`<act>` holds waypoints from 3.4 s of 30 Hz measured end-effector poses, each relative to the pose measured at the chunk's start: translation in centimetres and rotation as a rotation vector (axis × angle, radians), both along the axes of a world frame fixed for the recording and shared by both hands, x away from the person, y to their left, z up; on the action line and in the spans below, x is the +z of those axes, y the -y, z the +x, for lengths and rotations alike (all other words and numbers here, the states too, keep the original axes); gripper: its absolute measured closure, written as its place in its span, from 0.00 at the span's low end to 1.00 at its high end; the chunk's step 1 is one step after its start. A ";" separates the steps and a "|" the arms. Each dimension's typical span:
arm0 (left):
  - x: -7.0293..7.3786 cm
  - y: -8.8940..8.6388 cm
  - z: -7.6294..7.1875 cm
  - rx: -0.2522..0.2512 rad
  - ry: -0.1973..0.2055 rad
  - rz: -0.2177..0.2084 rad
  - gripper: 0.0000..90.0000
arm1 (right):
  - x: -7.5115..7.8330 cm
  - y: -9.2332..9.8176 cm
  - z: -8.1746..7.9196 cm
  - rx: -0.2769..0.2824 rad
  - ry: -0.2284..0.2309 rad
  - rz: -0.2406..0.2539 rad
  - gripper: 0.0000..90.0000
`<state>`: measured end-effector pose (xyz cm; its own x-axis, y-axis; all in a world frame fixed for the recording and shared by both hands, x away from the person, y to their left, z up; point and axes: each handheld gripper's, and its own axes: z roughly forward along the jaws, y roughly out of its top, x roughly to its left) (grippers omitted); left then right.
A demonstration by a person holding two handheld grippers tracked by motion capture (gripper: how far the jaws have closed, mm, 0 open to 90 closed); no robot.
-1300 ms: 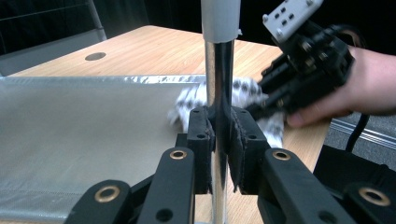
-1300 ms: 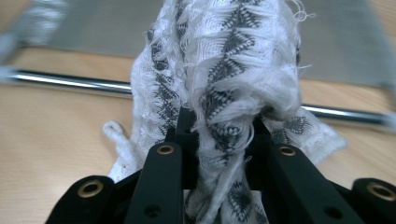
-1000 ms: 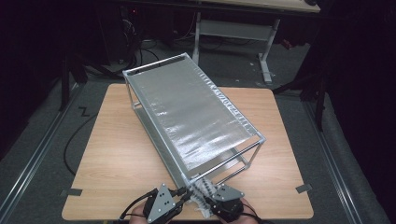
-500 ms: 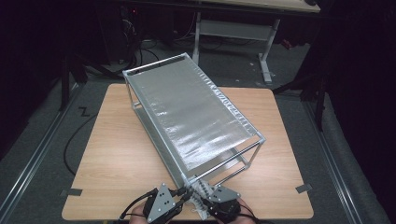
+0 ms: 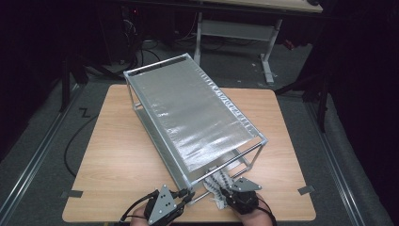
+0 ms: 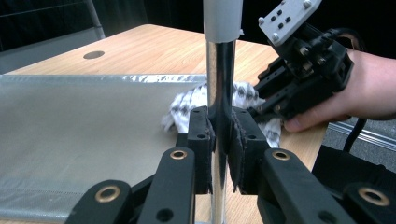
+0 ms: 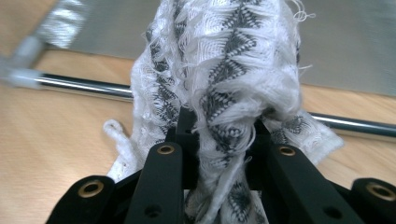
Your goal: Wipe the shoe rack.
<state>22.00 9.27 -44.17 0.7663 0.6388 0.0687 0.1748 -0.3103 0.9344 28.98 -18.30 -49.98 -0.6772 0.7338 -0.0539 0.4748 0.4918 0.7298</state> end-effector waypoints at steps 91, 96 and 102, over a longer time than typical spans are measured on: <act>-2.9 2.0 0.4 -0.010 -0.039 0.084 0.88 | 13.0 -3.1 -5.1 0.068 0.397 0.327 0.84; -2.8 2.0 0.4 -0.010 -0.041 0.085 0.88 | 13.0 -1.2 -3.8 0.006 0.396 0.334 0.84; -2.8 2.0 0.4 -0.011 -0.043 0.088 0.88 | 12.9 2.0 -1.7 -0.104 0.395 0.349 0.84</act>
<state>22.35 7.31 -46.95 0.7765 0.6235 0.0908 0.2105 -0.3926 0.8953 27.24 -20.28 -37.08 -0.5772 0.8160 -0.0309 0.1642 0.1531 0.9745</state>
